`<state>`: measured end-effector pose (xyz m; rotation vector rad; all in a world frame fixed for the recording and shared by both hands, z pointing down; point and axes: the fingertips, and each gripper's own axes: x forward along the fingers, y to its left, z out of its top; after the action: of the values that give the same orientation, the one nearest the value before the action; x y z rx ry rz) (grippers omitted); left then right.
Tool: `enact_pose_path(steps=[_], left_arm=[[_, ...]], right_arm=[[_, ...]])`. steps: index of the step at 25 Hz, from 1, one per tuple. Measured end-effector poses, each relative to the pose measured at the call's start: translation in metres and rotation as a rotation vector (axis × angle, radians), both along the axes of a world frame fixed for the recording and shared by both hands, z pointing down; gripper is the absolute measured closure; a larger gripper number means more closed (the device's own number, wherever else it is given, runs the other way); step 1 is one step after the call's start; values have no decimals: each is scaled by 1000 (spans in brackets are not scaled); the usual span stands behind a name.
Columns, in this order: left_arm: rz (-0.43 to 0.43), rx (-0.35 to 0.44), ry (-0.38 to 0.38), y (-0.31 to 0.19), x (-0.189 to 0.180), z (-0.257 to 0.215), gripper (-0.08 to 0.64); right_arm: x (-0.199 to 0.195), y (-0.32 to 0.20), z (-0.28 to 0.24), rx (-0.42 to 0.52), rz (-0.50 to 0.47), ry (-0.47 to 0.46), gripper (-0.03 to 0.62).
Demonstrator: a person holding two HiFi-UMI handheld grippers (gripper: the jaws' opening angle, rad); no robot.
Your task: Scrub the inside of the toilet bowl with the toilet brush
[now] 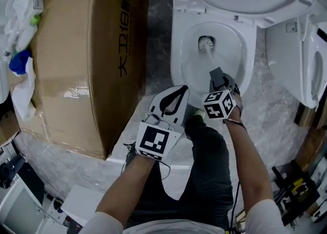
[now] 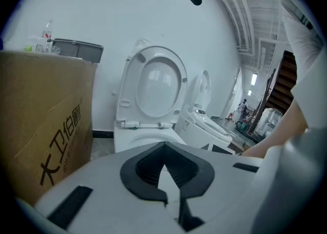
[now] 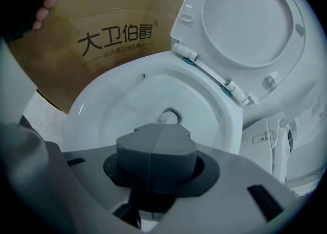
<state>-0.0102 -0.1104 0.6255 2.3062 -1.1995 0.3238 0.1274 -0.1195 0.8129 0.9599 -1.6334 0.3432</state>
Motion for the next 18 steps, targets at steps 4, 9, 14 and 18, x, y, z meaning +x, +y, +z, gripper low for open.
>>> enact_pose_path(steps=[4,9,14,18], left_arm=[[-10,-3,-2,-1,-2,4,554],[-6,4,2,-1,1,-6,554],[-2,-4,14,6,6,-37,554],[11,-14,26,13,11,-71,554]], right_arm=[[-3,-5,9,-2,-3,14,433],[0,-10,4,-12,17,-1,433],[8,12,-27,-41,41,-34,433],[17,31,-69,-60,147,-131,433]])
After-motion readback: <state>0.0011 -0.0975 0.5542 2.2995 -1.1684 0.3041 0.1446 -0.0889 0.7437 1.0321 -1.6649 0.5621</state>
